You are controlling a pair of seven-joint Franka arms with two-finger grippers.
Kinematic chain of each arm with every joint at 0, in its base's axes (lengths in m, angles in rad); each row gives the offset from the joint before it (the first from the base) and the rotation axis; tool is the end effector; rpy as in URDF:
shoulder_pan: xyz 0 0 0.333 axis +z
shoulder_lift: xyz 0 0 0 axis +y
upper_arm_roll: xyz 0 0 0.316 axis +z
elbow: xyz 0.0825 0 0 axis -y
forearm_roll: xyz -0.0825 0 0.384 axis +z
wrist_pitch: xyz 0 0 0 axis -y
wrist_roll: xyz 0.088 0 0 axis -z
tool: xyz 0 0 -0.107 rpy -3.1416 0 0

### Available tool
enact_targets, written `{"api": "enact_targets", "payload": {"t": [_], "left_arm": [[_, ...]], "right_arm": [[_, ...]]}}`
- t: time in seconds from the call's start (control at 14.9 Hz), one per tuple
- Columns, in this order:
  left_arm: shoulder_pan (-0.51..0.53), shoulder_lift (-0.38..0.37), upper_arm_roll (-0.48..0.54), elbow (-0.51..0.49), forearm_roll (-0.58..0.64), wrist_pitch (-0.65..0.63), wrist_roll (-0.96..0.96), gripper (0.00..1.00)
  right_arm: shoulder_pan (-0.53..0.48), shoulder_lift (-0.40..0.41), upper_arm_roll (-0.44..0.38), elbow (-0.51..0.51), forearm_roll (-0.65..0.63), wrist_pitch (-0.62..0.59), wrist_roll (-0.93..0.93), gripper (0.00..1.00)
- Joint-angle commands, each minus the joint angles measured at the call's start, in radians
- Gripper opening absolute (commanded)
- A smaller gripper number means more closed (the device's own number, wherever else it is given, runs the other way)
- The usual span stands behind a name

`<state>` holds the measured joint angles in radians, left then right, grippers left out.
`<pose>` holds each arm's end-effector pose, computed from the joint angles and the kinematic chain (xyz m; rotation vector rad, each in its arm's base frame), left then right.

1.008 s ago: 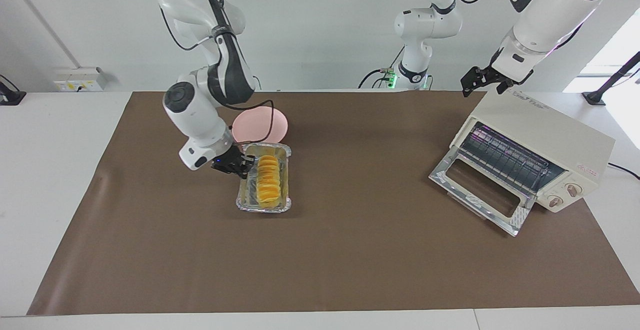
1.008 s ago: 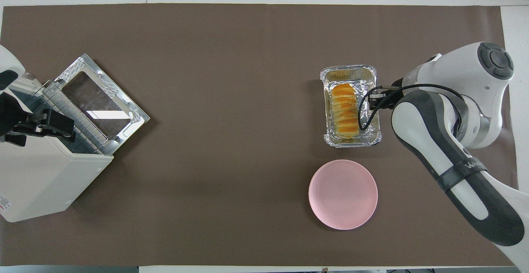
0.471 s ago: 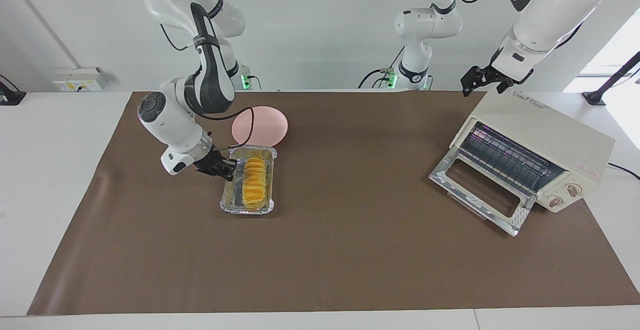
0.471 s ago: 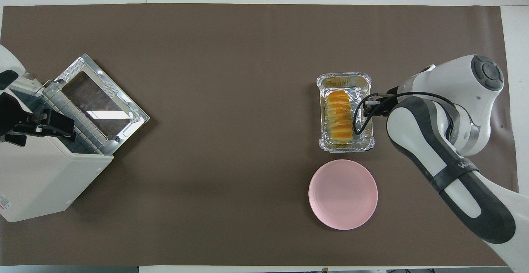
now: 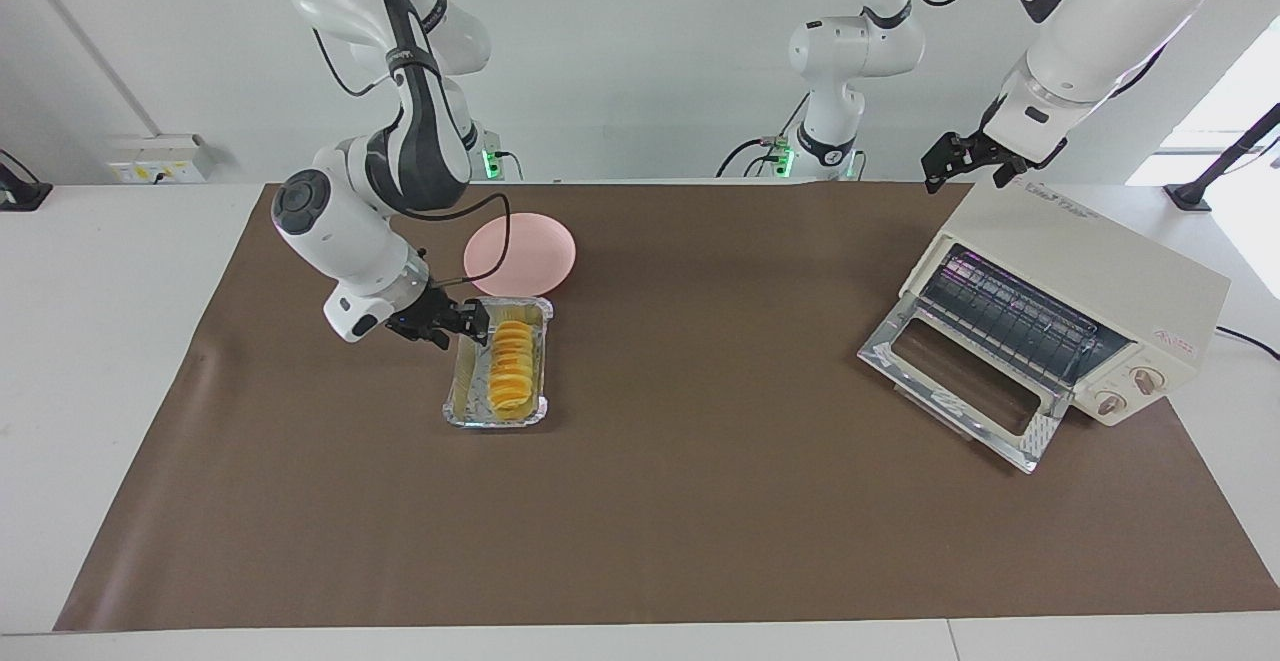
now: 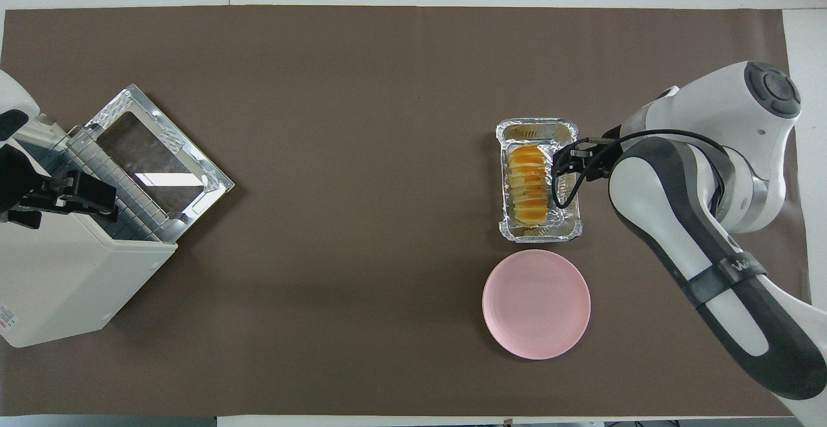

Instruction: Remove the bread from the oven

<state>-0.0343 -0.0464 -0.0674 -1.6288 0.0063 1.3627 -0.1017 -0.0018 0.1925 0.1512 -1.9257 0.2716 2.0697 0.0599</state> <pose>0.5126 -0.0524 0.6069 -3.0916 -0.0016 0.3379 0.5876 0.0992 0.3901 -2.8811 0.0705 0.1087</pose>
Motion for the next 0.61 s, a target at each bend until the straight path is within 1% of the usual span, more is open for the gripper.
{"api": "enact_targets", "payload": {"t": [0.0,0.27,0.4,0.54], "left_arm": [[0.007,-0.016,-0.002,-0.017,-0.012,0.016,-0.001,1.0],[0.007,-0.016,-0.002,-0.017,-0.012,0.016,-0.001,1.0],[0.007,-0.016,-0.002,-0.017,-0.012,0.016,-0.001,1.0],[0.007,-0.016,-0.002,-0.017,-0.012,0.016,-0.001,1.0]], "right_arm": [[0.093,0.014,0.001,-0.01,-0.034,0.062,0.104,1.0],[0.088,0.062,0.001,-0.062,-0.037,0.165,0.106,1.0],[0.091,0.064,0.002,-0.075,-0.037,0.168,0.106,0.99],[0.091,0.062,0.002,-0.091,-0.037,0.17,0.106,0.95]]}}
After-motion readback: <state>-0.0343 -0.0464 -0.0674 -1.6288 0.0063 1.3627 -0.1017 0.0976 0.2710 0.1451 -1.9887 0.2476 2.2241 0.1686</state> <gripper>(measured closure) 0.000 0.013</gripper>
